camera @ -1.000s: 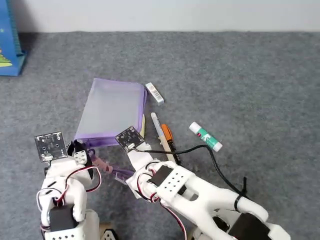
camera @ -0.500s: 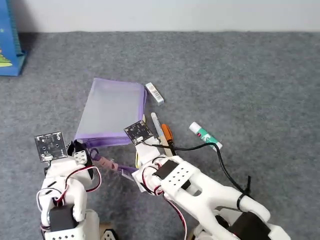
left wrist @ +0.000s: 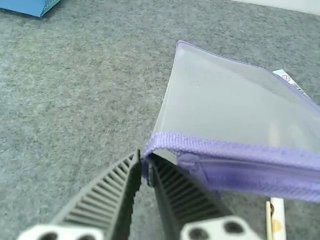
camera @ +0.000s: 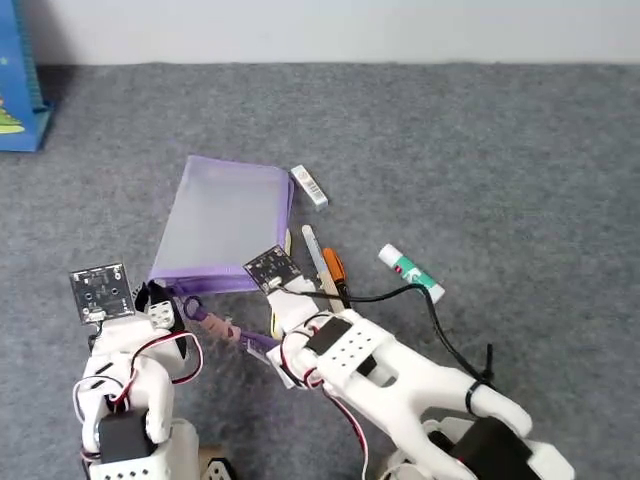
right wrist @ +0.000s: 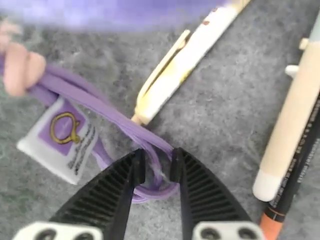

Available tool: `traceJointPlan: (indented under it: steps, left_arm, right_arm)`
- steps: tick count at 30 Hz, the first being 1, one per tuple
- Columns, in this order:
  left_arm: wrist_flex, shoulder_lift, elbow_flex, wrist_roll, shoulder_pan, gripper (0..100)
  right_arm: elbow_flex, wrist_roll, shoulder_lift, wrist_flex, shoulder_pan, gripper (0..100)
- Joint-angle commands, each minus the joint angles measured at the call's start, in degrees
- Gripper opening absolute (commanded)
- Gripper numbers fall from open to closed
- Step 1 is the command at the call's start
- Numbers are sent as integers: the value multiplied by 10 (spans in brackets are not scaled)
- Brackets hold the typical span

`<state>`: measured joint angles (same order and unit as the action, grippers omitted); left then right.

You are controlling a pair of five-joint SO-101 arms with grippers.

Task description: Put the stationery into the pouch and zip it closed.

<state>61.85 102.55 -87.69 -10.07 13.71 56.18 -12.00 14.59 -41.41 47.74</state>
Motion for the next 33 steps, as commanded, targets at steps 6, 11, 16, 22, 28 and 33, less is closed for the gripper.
traceJointPlan:
  steps: [6,11,16,22,28,33]
  left_arm:
    - [0,2,24,-4,4,12]
    - [-2,2,24,-4,4,12]
    - [-3,2,24,-4,4,12]
    - [-3,2,24,-4,4,12]
    - [-2,2,24,-4,4,12]
    - [-1,2,24,-4,4,12]
  right_arm:
    - [-7,25,56,-56,-20,7]
    - [-5,73,205,-127,-88,7]
    - [7,118,372,-163,-194,7]
    - [38,167,500,-160,-311,7]
    - [43,173,547,-189,-324,7]
    - [55,92,528,-205,-178,62]
